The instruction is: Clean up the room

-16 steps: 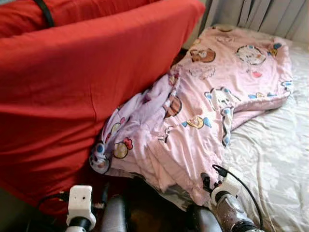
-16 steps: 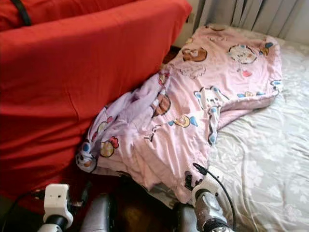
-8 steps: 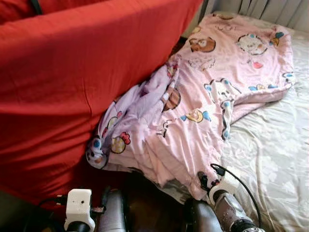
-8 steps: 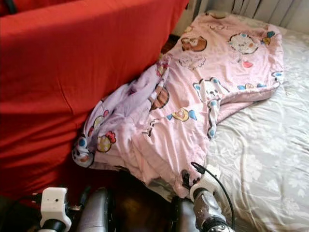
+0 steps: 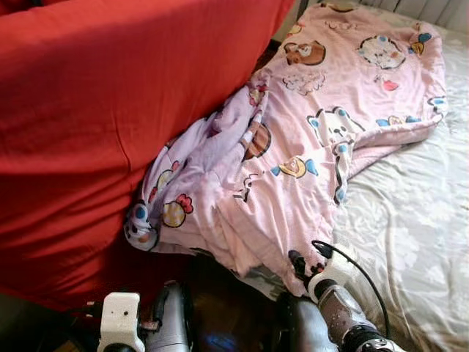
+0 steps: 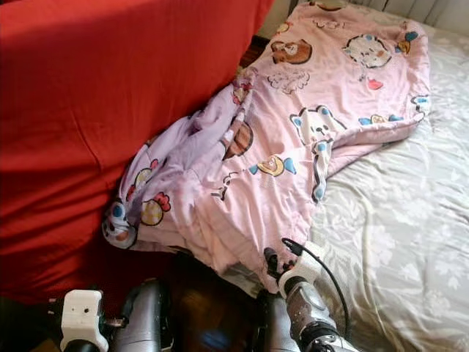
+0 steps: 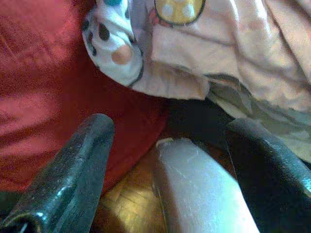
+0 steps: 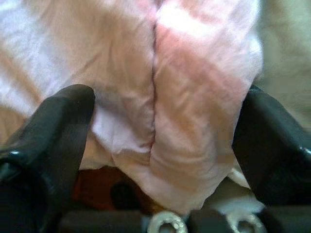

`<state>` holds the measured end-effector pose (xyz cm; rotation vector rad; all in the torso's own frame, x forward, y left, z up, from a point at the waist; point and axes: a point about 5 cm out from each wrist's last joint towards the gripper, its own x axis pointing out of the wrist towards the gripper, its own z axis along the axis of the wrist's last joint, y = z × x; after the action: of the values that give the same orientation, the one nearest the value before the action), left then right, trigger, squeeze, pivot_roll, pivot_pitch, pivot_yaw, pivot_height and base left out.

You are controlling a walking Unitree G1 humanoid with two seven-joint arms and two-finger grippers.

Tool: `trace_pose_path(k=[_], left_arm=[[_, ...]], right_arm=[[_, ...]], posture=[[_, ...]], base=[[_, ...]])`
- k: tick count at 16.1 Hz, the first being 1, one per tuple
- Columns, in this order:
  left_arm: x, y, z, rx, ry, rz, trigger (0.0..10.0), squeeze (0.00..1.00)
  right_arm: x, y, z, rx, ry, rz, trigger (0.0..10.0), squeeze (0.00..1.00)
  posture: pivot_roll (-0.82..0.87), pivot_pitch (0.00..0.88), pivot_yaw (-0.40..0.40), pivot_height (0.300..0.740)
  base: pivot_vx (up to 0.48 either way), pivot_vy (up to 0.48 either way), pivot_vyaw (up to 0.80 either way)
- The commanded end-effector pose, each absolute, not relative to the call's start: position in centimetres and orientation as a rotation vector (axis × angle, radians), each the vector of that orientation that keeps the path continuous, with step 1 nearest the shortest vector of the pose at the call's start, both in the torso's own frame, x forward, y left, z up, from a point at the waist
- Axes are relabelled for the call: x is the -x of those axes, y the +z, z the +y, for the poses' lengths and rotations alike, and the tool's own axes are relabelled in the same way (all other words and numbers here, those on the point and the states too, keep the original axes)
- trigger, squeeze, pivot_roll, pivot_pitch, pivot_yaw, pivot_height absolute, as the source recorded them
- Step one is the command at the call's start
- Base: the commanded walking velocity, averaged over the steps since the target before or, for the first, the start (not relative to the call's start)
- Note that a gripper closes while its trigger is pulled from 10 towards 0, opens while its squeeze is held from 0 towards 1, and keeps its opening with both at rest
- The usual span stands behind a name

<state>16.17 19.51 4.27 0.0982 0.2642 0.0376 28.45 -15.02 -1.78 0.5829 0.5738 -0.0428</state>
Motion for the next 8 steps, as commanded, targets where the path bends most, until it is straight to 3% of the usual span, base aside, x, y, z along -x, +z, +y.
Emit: trace_pose_path(k=[1, 8], left_arm=[[-15.46, 3.9, 19.49, -0.112, 0.042, 0.297, 10.0, 0.0], [-14.86, 3.75, 19.37, -0.105, 0.053, 0.313, 10.0, 0.0]], right_arm=[[-27.61, -2.55, -14.71, -0.597, -0.034, 0.615, 0.0, 0.0], [-27.28, -2.84, -14.47, -0.589, -0.021, 0.634, 0.0, 0.0]], posture=[[0.19, 0.275, -0.077, 0.606], [0.2, 0.286, -0.086, 0.606]], base=[[0.0, 0.0, 0.0], [0.0, 0.0, 0.0]])
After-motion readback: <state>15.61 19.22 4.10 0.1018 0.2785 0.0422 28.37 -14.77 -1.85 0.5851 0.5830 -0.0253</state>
